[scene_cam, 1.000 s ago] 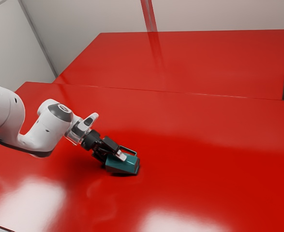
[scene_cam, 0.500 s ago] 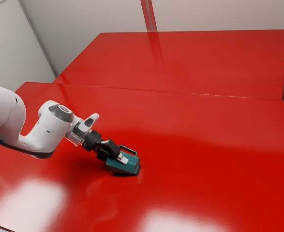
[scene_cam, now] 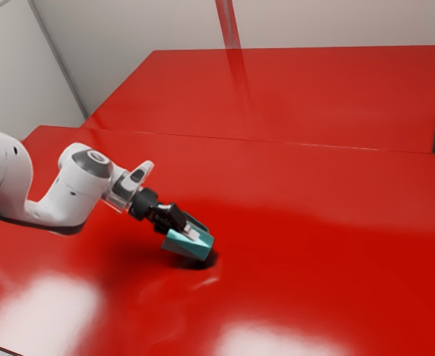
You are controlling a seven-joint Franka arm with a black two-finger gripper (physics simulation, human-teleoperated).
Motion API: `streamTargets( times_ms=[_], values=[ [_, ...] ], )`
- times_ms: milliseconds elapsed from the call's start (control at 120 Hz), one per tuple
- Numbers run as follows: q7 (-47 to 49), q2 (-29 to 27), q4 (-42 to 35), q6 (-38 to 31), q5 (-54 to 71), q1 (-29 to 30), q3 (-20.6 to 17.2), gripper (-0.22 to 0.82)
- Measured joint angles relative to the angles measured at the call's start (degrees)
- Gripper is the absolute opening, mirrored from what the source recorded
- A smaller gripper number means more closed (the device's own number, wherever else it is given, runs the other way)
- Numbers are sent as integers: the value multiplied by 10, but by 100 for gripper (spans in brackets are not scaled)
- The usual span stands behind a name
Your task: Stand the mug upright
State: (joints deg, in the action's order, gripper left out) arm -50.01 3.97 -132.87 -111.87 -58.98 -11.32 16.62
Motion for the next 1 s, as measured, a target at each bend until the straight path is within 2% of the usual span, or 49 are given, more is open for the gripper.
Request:
streamTargets(
  times_ms=[200, 442, 600, 758, 1000],
  values=[
    [9, -34, 32, 3, 31, 4, -9, -14],
    [54, -51, 125, 2, 232, 10, -30, -14],
    [91, -37, 179, -2, 373, 11, -45, -14],
    [127, -16, 200, -3, 468, 4, -53, -15],
    [184, 1, 195, -16, 567, -51, -64, -15]
  ],
)
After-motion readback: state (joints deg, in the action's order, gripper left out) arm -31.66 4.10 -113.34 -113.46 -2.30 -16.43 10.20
